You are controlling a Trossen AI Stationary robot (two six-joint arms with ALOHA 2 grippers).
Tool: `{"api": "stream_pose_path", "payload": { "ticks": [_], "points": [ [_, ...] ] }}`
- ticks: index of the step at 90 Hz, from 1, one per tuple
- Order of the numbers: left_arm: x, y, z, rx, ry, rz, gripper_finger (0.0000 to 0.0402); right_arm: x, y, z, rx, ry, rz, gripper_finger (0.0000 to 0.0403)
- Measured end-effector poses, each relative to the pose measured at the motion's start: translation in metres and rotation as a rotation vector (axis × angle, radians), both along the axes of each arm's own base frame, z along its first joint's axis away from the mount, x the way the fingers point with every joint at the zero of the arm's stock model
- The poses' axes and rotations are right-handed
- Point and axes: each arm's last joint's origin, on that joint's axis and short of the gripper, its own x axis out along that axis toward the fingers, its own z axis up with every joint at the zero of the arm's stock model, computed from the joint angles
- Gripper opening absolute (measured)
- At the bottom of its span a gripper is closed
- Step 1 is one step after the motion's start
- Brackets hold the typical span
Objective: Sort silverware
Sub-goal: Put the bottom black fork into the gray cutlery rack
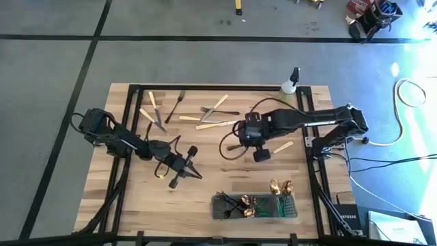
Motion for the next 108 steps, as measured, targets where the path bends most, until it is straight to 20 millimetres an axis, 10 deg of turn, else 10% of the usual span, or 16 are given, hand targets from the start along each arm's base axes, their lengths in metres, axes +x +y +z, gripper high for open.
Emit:
{"api": "stream_pose_path", "payload": {
  "ticks": [27, 76, 108],
  "points": [
    [0.001, 0.004, 0.0, -0.001, -0.002, 0.015, 0.0, -0.005, 0.001, -0.007, -0.044, 0.053, -0.012, 0.0001],
    [0.001, 0.004, -0.004, 0.003, 0.04, 0.015, 0.0, -0.025, -0.054, -0.139, 0.171, 0.116, -0.17, 0.0163],
    [0.001, 0.004, -0.005, 0.009, 0.047, 0.03, 0.0, -0.031, -0.064, -0.165, 0.175, 0.137, -0.299, 0.0111]
  ]
}}
